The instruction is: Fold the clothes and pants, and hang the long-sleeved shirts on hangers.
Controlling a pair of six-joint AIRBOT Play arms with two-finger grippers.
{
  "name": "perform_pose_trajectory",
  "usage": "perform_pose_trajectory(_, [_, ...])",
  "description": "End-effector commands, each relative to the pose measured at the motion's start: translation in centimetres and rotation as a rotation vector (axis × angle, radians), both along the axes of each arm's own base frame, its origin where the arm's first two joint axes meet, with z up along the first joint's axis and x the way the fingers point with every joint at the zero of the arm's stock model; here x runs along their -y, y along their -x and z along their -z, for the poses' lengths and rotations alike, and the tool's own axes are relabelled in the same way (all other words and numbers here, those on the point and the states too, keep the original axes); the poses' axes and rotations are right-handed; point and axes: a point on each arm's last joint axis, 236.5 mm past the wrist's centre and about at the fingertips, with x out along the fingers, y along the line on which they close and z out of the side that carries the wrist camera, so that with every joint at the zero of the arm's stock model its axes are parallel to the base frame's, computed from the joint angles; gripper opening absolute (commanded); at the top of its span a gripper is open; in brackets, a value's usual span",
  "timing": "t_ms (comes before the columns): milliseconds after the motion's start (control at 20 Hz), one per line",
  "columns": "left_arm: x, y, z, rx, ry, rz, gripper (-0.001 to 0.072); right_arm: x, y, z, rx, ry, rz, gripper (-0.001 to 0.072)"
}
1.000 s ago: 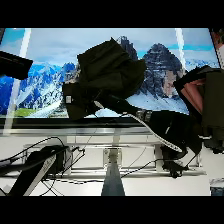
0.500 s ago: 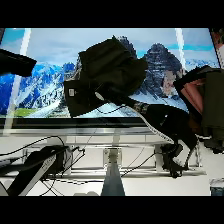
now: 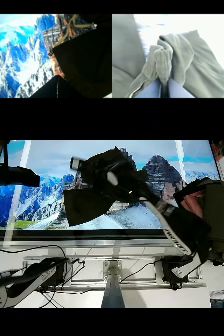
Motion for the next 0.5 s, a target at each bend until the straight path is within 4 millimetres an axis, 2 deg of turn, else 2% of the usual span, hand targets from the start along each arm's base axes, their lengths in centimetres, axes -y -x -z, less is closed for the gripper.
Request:
perform_pose_trajectory(0, [-0.6, 0.3, 2.0, -0.070, 0.016, -0.019, 0.0017, 11.1, -2.2, -7.0, -0.044, -0.077, 0.280, 0.0036])
perform_pose_trajectory(100, [0.1, 1.0, 3.7, -0.118, 0.116, -0.037, 0.0016, 19.4, -1.9, -8.1, -0.142, -0.092, 0.486, 0.0035])
perform_pose_trajectory(150, [0.8, 1.6, 5.0, -0.154, 0.184, -0.048, 0.0016, 23.5, -1.6, -8.0, -0.195, -0.092, 0.588, 0.0035])
perform_pose_trajectory(200, [1.7, 2.6, 6.9, -0.210, 0.267, -0.061, 0.0016, 27.5, -1.0, -7.6, -0.266, -0.114, 0.699, 0.0035])
perform_pose_trajectory(250, [2.6, 3.8, 9.0, -0.271, 0.339, -0.073, 0.0016, 30.3, -0.7, -7.1, -0.335, -0.186, 0.803, 0.0035])
perform_pose_trajectory(300, [3.5, 5.3, 11.5, -0.339, 0.396, -0.079, 0.0016, 32.0, -0.4, -6.4, -0.417, -0.281, 0.874, 0.0035])
perform_pose_trajectory(450, [4.9, 9.8, 18.2, -0.498, 0.498, -0.161, 0.0018, 33.4, 0.5, -4.7, -0.578, -0.448, 0.917, 0.0036])
